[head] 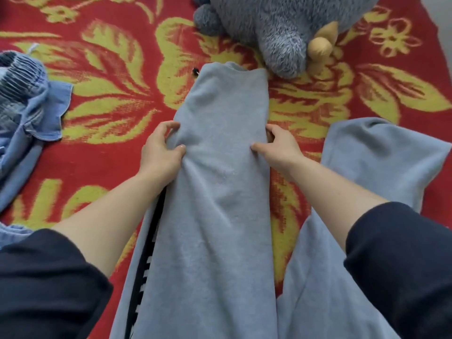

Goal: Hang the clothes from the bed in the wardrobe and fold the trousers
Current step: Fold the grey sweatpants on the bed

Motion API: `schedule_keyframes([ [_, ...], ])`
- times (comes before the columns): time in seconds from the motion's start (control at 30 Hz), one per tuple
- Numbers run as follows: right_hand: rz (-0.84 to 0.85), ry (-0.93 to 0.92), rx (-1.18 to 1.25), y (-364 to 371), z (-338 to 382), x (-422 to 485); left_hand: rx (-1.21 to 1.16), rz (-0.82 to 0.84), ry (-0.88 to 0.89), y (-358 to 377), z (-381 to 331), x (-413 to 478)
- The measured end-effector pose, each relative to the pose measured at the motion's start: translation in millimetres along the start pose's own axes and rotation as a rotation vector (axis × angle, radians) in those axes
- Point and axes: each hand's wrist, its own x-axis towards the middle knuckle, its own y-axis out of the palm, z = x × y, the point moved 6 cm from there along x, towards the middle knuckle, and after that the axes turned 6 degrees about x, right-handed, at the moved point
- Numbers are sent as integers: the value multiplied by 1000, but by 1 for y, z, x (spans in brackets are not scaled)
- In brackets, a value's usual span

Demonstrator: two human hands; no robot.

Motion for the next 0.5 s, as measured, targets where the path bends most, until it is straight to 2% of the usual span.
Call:
schedule_keyframes([
  [0.1, -131, -51, -108, -24, -7, -2, 406, -78, 58, 2, 0, -10],
  [0.17, -276, -85, -170, -58, -15, -7, 649, -75, 221, 19, -9, -26],
  [0.23, -423, -110, -223, -102, -27, -14, 726, 48, 492, 51, -25, -46],
  [0.3, -644, -86, -321, -152, -42, -24, 752, 270, 648, 90, -36, -64],
  [0.37, -875, 62, -387, -199, -62, -38, 748, 429, 654, 123, -43, -76],
  [0.4, -943, 176, -362, -217, -76, -44, 715, 456, 643, 135, -48, -79],
  [0.43, -961, 311, -318, -231, -92, -48, 664, 466, 627, 144, -55, -82],
  [0.5, -873, 566, -232, -244, -121, -54, 531, 495, 619, 158, -71, -87],
])
